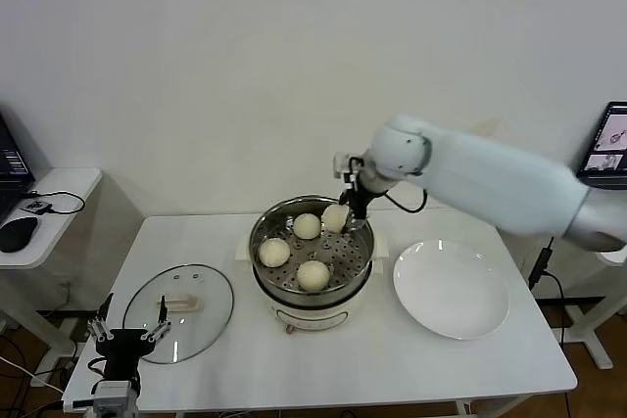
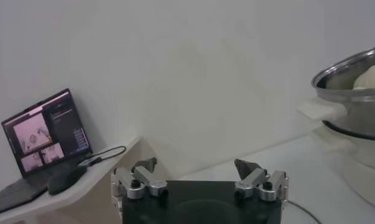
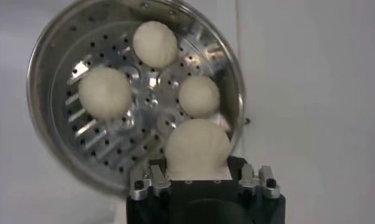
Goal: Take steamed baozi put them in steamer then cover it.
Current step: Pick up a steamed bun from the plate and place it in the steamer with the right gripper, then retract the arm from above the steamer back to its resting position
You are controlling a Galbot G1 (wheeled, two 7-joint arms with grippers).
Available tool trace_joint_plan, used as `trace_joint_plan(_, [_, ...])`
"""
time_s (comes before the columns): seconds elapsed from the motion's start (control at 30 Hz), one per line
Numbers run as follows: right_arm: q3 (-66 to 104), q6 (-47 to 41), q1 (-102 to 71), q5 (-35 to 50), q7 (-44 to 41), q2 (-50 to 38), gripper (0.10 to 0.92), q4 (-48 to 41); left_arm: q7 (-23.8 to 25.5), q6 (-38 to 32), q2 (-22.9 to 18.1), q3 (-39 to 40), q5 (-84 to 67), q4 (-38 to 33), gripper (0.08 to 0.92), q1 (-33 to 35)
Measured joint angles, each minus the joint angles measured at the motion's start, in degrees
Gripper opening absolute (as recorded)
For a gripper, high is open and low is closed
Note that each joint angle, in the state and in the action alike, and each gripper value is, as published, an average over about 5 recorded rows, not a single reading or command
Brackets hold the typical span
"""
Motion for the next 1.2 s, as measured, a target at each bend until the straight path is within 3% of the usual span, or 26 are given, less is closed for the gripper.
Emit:
trace_joint_plan(0.43, [-0.2, -2.5, -4.2, -2.5, 1.5, 1.7, 0.639, -1.7, 0.0, -0.1, 0.4, -0.4, -0.3, 1.4, 0.823, -0.9])
trace_joint_plan(0.67, [0.8, -3.1, -4.6, -2.4, 2.7, 0.9, 0.787, -0.8, 0.1, 0.0, 0.4, -0.2, -0.3, 1.7, 0.823, -1.3])
trace_joint_plan(0.8, [1.7, -3.3, -4.1, -1.8, 4.2, -0.8, 0.82, 1.1, 0.2, 0.0, 0.3, -0.1, -0.3, 2.0, 0.823, -1.6])
trace_joint_plan(1.0, [3.4, -3.2, -4.1, 2.1, 10.4, -5.8, 0.823, 7.0, 0.5, -0.1, 0.3, 0.2, -0.3, 2.0, 0.823, -2.2])
trace_joint_plan(1.2, [8.0, 0.6, -9.2, 7.3, 22.1, -13.5, 0.822, 13.9, 0.5, -0.6, 0.3, 0.8, -0.3, 2.3, 0.823, -2.6])
